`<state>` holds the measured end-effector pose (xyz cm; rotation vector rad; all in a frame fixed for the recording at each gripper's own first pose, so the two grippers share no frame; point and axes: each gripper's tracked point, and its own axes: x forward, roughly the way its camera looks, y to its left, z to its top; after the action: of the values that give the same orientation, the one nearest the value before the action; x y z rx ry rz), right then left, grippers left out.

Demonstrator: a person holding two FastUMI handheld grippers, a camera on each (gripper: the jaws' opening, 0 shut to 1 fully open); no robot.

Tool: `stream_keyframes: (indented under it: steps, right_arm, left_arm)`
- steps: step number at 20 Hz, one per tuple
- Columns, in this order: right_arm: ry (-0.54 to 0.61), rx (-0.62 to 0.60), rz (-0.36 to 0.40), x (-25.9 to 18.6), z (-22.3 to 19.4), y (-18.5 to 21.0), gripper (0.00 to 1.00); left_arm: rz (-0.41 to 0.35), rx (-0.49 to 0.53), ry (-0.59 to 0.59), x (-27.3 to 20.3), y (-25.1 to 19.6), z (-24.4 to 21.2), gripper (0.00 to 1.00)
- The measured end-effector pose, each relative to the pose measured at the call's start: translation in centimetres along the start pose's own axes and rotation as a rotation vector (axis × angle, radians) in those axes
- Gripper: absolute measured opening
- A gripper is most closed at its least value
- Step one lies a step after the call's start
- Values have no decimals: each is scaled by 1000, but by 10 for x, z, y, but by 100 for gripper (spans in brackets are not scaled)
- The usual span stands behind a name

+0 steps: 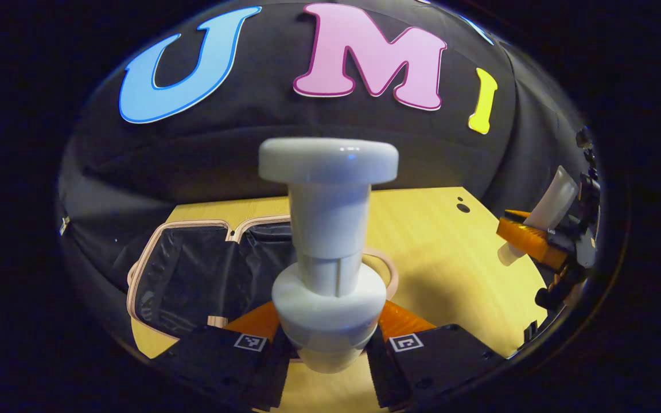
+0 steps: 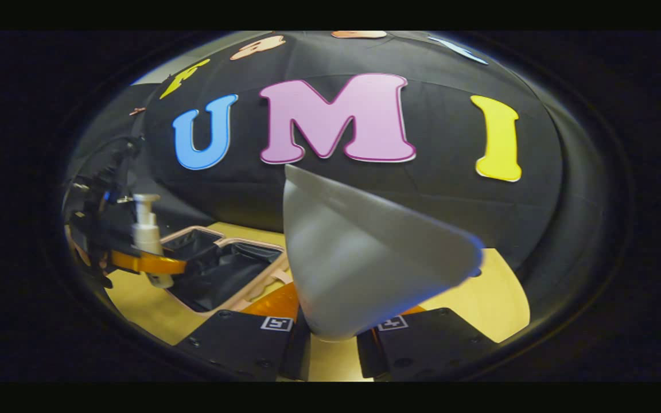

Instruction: First open the suitcase, pack the skin care products into it, and then close the suitcase.

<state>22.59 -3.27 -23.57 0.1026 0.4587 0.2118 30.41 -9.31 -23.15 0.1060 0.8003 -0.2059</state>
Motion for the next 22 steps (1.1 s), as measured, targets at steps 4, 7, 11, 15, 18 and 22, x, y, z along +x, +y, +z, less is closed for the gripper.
stream_keyframes:
  steps: [4,7,11,15,18,22]
  right_arm:
    - [13,37,50,5,7,34,32]
    - [12,33,77,5,12,50,32]
    - [28,56,91,3,10,60,32]
    - [21,53,79,0,10,57,32]
    - [29,82,67,1,8,51,32]
    - [45,106,67,11,3,52,31]
  left_arm:
    - [-55,-27,159,47,7,-12,62]
    - [-53,-21,262,79,13,-20,63]
    - [-23,49,400,122,1,-38,63]
    - [-44,99,486,153,-7,-34,65]
    - [-9,142,538,168,0,-31,61]
    - [32,109,518,175,7,-34,61]
